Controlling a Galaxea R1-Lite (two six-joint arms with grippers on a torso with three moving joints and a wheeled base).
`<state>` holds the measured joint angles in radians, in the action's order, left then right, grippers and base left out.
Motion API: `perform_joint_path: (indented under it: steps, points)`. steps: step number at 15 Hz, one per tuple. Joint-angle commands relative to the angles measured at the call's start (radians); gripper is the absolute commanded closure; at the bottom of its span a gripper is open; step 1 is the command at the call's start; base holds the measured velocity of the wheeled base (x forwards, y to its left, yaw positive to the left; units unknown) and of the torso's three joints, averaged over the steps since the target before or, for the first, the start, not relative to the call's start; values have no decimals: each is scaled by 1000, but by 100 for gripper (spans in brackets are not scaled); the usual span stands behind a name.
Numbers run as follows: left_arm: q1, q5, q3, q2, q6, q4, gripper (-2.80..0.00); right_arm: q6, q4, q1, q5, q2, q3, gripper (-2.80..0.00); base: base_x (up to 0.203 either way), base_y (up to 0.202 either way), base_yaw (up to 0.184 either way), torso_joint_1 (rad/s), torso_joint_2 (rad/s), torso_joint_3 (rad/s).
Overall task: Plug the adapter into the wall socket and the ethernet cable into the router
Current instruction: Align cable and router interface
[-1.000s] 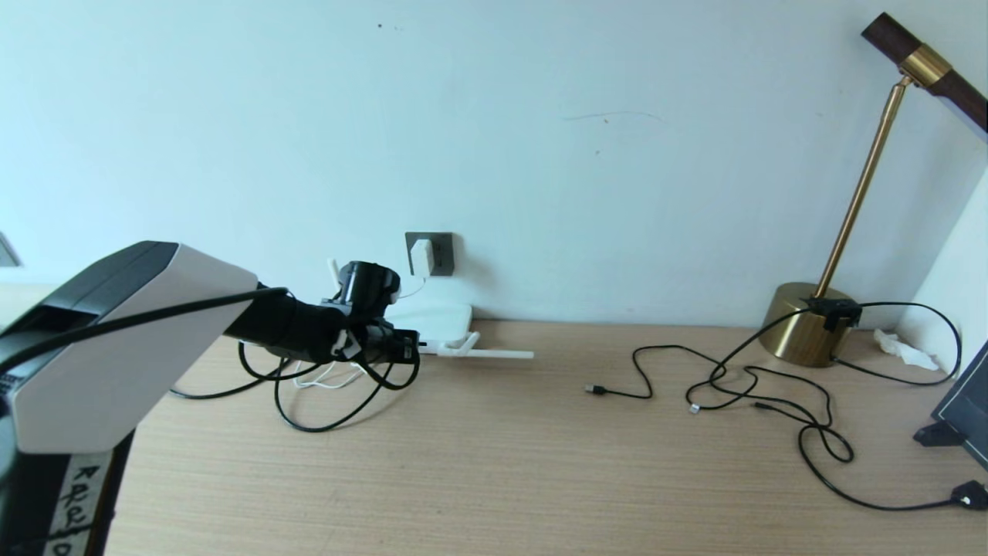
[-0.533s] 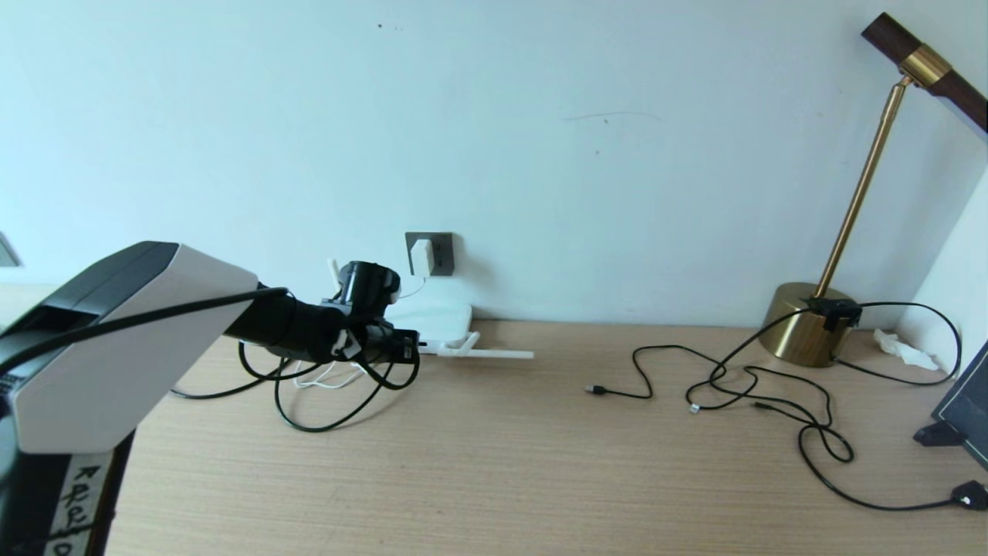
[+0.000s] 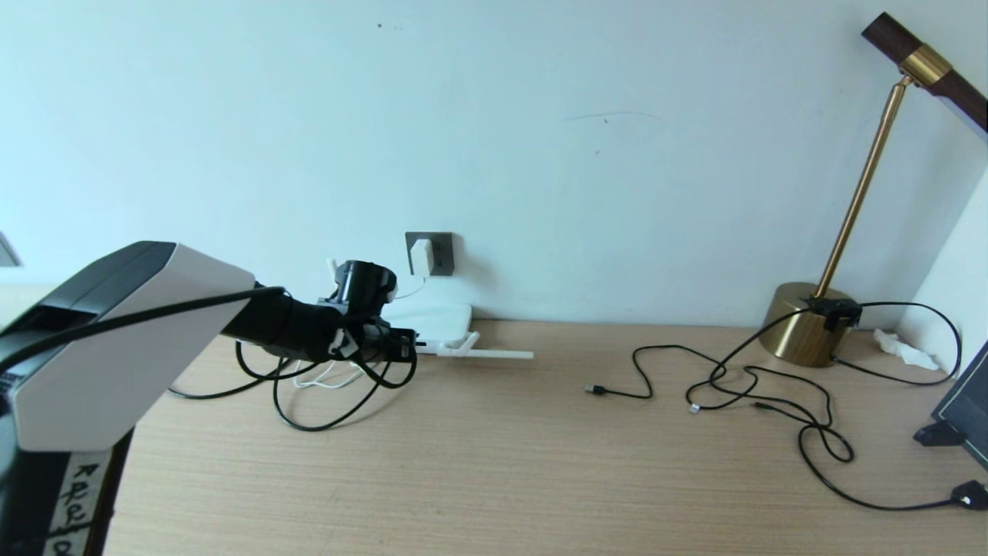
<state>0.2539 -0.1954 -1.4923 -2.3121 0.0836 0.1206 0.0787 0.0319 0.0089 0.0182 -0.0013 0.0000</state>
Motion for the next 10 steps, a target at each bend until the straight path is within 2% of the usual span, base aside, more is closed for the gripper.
perform_joint_path:
  steps: [1, 10]
  points:
    - [-1, -2, -2, -1, 1, 1, 0, 1, 0, 0, 0, 1, 11, -280, 0, 0, 0, 0, 0, 0]
    - [0, -2, -22, -2, 1, -17, 0, 0, 0, 0, 0, 1, 11, -280, 0, 0, 0, 0, 0, 0]
